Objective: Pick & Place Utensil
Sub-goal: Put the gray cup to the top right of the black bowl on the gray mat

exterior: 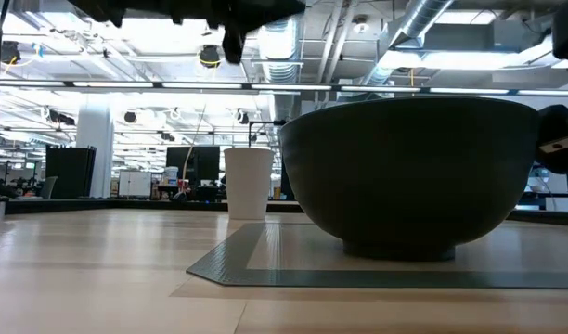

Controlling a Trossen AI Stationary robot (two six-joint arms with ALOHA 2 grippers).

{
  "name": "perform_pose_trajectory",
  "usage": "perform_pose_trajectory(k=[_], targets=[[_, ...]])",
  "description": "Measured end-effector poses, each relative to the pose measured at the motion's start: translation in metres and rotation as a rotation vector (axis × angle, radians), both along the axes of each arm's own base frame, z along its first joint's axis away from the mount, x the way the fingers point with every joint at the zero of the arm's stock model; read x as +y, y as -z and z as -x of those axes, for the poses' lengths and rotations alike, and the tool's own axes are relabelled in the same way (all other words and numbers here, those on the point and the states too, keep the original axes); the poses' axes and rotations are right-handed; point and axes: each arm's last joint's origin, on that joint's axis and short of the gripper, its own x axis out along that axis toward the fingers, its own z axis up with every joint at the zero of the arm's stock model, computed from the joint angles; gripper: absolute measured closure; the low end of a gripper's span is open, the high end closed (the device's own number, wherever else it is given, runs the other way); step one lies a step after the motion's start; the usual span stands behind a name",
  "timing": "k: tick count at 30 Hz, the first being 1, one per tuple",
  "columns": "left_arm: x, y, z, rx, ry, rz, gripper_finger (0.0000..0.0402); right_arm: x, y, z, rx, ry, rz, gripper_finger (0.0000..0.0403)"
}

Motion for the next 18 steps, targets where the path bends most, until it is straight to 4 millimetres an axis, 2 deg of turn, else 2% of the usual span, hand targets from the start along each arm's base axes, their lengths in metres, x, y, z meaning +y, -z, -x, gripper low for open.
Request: perform_pose_trajectory(k=[3, 10, 13, 18], targets=[[0.024, 0.002, 0.001, 0.076, -0.073, -0.046, 0.0365, -0.001, -0.004, 0.000, -0.014, 0.005, -0.013, 0.0321], [0.084, -0.001, 0.020, 0.256, -0.272, -0.052, 0.0283, -0.005, -0.011, -0.002, -0.035, 0.021, -0.031, 0.0315], [0.094, 0.004, 0.025, 0.329, -0.304, -0.052, 0.0261, -0.007, -0.011, -0.004, -0.035, 0.031, -0.031, 0.0315], [0.092, 0.031, 0.023, 0.527, -0.277, -0.094, 0.0254, -0.012, -0.011, -0.008, -0.035, 0.056, -0.030, 0.0315]])
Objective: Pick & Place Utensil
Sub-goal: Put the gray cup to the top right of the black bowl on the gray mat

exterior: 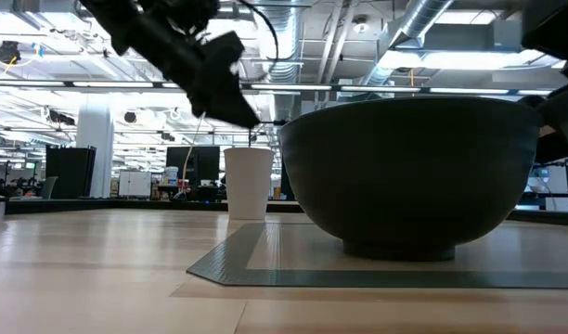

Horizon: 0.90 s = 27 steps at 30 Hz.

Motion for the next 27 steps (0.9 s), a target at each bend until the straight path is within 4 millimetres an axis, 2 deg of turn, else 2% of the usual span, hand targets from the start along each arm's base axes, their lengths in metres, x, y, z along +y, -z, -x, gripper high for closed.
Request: perform_pose_trajectory(k=[6, 11, 15, 19, 23, 27], targets=[[-0.003, 0.021, -0.008, 0.097, 0.016, -0.059, 0.0261, -0.006, 0.000, -0.005, -0.001, 0.033, -0.002, 0.0315], [0.001, 0.023, -0.008, 0.128, -0.033, -0.139, 0.0262, -0.008, 0.000, -0.007, -0.003, 0.040, -0.003, 0.0315], [0.001, 0.024, -0.008, 0.131, -0.009, -0.123, 0.0273, -0.007, 0.000, -0.006, -0.003, 0.038, -0.003, 0.0315], [0.000, 0.036, -0.013, 0.150, 0.036, -0.029, 0.0291, -0.007, 0.000, -0.006, -0.003, 0.038, -0.003, 0.0315], [-0.005, 0.041, -0.014, 0.175, 0.027, -0.088, 0.0318, -0.007, 0.000, -0.006, -0.006, 0.038, -0.006, 0.0315], [-0.011, 0.023, -0.016, 0.107, 0.042, -0.138, 0.0383, -0.006, -0.002, -0.007, -0.004, 0.036, -0.005, 0.0315]])
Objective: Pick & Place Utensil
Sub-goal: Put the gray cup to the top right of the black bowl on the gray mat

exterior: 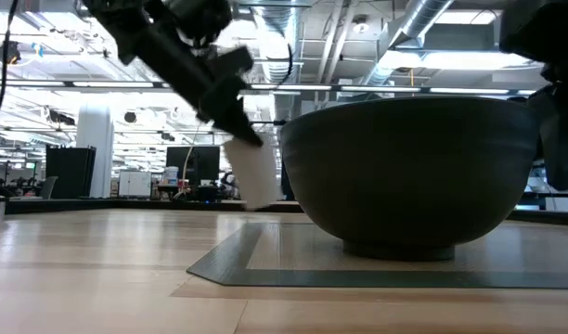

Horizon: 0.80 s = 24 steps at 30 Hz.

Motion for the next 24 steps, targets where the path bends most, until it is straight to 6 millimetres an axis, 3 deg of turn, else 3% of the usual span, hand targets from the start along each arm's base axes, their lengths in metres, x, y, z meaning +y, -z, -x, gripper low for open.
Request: perform_pose_trajectory(k=[7, 14, 19, 24], targets=[[-0.032, -0.059, -0.004, -0.193, 0.152, 0.005, 0.0389, 0.007, -0.033, -0.009, -0.010, -0.011, 0.003, 0.0315], [-0.067, -0.102, -0.018, -0.318, 0.285, 0.024, 0.0390, 0.001, -0.090, 0.000, 0.100, -0.013, 0.058, 0.0321], [-0.070, -0.116, -0.052, -0.352, 0.343, 0.063, 0.0387, -0.011, -0.137, 0.025, 0.013, 0.013, 0.130, 0.0329], [-0.059, -0.120, -0.102, -0.360, 0.418, 0.024, 0.0383, -0.029, -0.148, 0.061, -0.051, 0.105, 0.121, 0.0332]])
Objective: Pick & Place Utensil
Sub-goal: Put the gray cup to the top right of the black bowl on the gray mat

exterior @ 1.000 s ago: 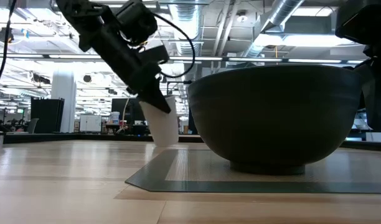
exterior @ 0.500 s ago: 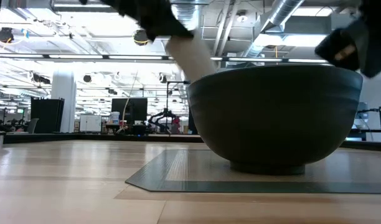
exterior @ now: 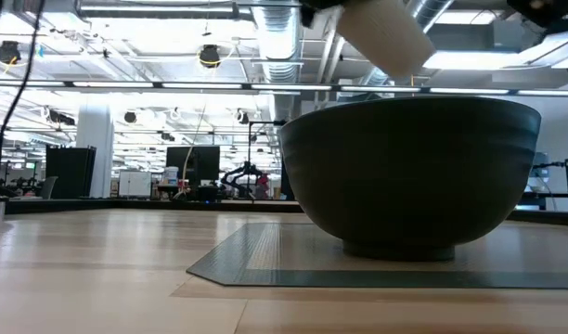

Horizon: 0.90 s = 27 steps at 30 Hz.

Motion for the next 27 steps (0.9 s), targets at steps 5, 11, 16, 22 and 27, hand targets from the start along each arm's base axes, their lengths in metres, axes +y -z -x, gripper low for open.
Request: perform_pose_trajectory(k=[5, 11, 16, 22, 27], targets=[[0.018, 0.025, -0.046, 0.036, 0.040, 0.026, 0.0382, -0.013, 0.016, 0.027, -0.044, 0.106, -0.072, 0.0332], [0.014, 0.097, -0.077, 0.199, 0.099, 0.051, 0.0381, -0.017, 0.036, 0.036, -0.031, 0.150, -0.091, 0.0332], [0.013, 0.118, -0.083, 0.235, 0.110, 0.090, 0.0381, -0.014, 0.039, 0.034, -0.023, 0.149, -0.078, 0.0332], [0.011, 0.121, -0.083, 0.259, 0.111, 0.105, 0.0378, -0.010, 0.044, 0.031, -0.006, 0.149, -0.054, 0.0332], [0.009, 0.132, -0.079, 0.313, 0.135, 0.149, 0.0370, -0.006, 0.049, 0.027, 0.016, 0.150, -0.023, 0.0332]])
